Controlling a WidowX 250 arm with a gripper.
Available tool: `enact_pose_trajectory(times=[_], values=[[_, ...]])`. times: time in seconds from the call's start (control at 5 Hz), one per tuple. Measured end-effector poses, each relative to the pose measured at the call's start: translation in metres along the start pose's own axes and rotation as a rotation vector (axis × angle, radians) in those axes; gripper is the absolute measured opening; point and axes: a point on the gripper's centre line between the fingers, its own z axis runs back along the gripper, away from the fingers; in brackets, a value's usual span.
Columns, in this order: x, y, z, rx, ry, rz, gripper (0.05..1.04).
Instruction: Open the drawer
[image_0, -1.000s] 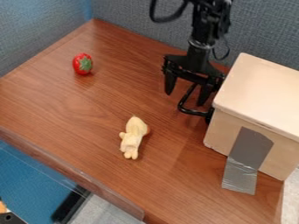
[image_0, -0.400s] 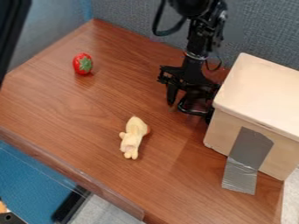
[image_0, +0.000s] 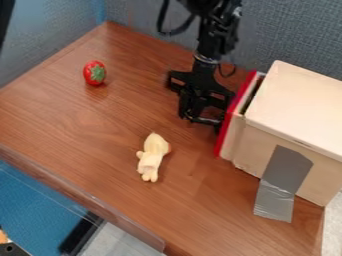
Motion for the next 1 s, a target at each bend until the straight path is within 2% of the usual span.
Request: enact_pose_trajectory(times=[0.4, 0.8, 1.0], values=[[0.005, 0.037, -0.002, 0.025, 0.011, 0.021, 0.153], [0.008, 0.059, -0.001, 0.028, 0.013, 0.049, 0.152], [0.011, 0.062, 0.002, 0.032, 0.01, 0.038, 0.181]])
